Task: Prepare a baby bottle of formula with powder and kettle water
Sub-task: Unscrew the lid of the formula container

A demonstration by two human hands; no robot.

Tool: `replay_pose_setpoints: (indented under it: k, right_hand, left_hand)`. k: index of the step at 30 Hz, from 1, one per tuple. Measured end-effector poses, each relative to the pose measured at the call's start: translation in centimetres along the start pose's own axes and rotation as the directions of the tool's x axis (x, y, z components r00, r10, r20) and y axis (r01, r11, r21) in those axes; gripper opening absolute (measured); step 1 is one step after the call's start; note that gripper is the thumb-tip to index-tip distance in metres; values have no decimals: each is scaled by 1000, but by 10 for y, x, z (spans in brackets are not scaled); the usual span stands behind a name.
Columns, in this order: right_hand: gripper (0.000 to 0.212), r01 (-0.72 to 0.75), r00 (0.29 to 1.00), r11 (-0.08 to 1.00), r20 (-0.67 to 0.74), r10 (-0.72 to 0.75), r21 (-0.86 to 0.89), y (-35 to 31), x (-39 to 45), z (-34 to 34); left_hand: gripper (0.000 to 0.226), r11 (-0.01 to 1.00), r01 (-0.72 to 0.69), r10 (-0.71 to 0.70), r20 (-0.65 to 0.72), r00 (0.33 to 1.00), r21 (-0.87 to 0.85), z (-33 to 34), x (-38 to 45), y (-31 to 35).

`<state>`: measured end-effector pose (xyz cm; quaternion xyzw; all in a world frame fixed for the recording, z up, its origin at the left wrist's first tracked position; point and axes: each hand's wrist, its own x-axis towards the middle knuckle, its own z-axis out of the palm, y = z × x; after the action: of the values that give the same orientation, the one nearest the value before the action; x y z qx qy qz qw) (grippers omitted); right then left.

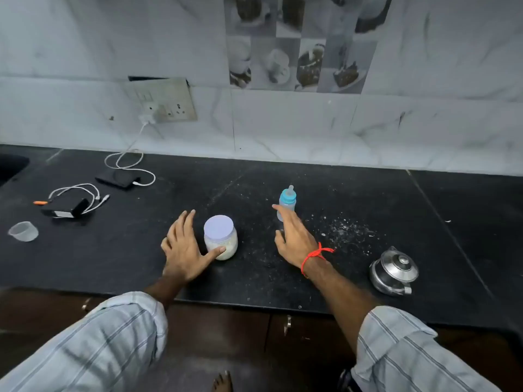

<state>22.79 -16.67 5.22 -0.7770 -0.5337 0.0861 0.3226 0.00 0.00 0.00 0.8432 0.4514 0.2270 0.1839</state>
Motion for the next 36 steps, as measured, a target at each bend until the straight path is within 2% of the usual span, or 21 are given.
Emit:
replay_pose_setpoints:
  k: [5,8,11,16,19,21,23,26,28,31,36]
  right_hand:
    - [59,-116,993,993,6,116,26,3,26,27]
    - [53,-134,991,990,4,134,40,0,40,37]
    - [49,-123,992,991,26,122,44,-2,48,47]
    - [52,-88,976,995,202,78,42,-14,54,58]
    - [69,-47,955,999,293,44,2,-26,58,65]
    - [83,-4,939,995,341,38,-99,-29,61,68]
    - [87,32,936,980,349,39,-194,-29,63,67]
    - [83,50,941,969,336,36,-242,-27,65,63]
    - [83,18,945,973,320,59,-230,-26,64,63]
    - [84,-9,945,983,319,67,-181,-24,64,65]
    - [80,116,922,984,384,-55,-139,-18,71,61]
  left_hand:
    - [129,977,103,-71,172,983,-185,16,20,-17]
    - [118,974,46,5,221,975,-222,26,21,-26]
    - [111,965,76,-2,282,959,-252,33,16,-28]
    - [100,955,46,36,270,962,-293,43,14,-22]
    - [95,951,37,49,268,962,-306,49,12,-10]
    - [99,944,43,54,282,958,-326,54,13,-3]
    - [100,945,34,59,271,961,-325,57,15,3]
    - [106,952,11,78,278,957,-307,61,16,12]
    - [107,958,-5,90,284,955,-286,66,18,16]
    - [96,957,-19,98,264,960,-288,72,22,16]
    - [97,952,-65,142,244,959,-301,72,29,13]
